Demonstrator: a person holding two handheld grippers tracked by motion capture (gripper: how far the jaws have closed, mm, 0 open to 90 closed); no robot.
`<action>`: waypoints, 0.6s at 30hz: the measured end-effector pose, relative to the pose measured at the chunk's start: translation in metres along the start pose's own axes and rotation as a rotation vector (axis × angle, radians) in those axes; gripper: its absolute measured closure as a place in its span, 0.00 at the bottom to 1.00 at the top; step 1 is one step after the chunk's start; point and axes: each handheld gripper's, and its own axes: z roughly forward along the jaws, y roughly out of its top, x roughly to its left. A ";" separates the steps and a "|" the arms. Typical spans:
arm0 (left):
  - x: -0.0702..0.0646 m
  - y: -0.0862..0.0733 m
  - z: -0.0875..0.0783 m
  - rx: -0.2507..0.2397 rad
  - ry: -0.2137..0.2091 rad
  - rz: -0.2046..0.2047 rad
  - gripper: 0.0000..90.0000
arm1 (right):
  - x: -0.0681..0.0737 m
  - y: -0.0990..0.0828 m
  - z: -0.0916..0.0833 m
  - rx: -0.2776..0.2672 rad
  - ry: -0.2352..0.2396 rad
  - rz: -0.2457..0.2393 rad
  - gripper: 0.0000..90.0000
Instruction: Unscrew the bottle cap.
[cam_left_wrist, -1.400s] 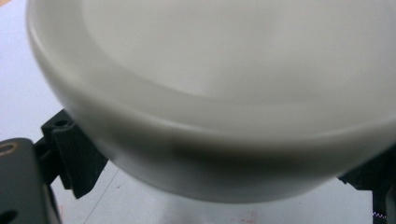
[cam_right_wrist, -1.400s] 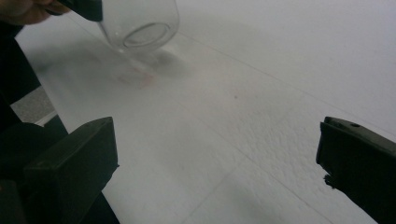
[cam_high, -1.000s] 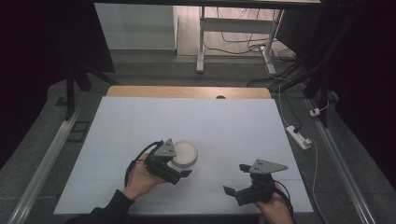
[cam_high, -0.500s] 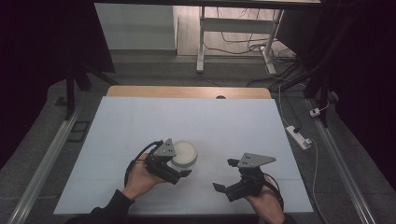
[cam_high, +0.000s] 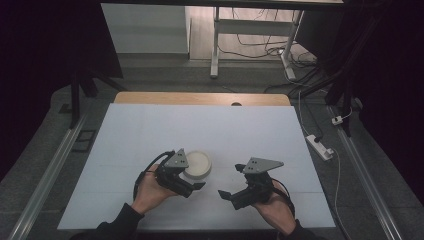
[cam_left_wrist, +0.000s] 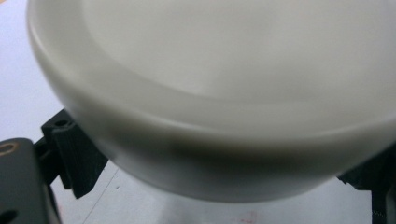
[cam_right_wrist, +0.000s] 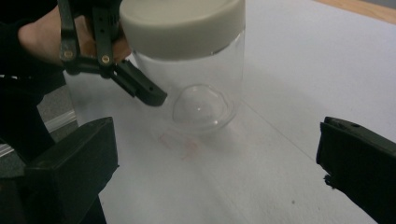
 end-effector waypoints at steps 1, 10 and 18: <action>0.000 0.000 0.000 0.000 -0.001 0.000 0.09 | 0.001 0.001 0.001 -0.002 0.001 0.001 0.00; -0.001 0.000 0.002 -0.004 -0.003 -0.009 0.09 | 0.006 0.016 0.010 -0.006 -0.003 -0.034 0.00; -0.001 0.000 0.002 0.005 -0.010 0.003 0.09 | 0.008 0.029 0.018 -0.008 0.000 -0.058 0.00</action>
